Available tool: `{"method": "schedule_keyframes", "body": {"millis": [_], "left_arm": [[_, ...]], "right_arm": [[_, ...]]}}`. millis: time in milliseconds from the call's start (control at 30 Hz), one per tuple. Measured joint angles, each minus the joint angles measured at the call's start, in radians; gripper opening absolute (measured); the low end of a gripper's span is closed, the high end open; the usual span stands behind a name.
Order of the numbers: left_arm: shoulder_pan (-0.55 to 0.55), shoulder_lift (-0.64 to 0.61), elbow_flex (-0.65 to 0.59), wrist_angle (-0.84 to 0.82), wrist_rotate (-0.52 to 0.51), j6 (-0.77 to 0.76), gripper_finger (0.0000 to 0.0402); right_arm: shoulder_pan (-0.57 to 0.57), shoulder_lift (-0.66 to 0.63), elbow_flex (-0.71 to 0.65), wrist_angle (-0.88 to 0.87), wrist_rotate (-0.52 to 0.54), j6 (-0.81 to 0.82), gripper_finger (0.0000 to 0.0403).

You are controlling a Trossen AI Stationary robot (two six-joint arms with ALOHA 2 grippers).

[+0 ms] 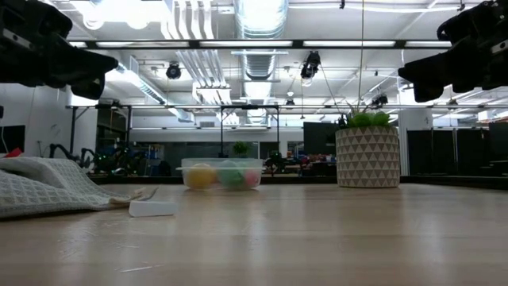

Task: Pick and placing Produce into tupperware
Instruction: Return to Home Position

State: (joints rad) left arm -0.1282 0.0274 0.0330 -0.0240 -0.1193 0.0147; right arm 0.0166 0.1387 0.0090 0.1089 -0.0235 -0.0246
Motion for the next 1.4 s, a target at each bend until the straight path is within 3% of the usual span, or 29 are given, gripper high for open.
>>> {"method": "schedule_keyframes", "body": {"millis": [1400], "left_arm": [[0.0, 0.03, 0.0, -0.001, 0.0, -0.008, 0.0]], "right_arm": [[0.0, 0.0, 0.001, -0.001, -0.001, 0.05, 0.0063]]}}
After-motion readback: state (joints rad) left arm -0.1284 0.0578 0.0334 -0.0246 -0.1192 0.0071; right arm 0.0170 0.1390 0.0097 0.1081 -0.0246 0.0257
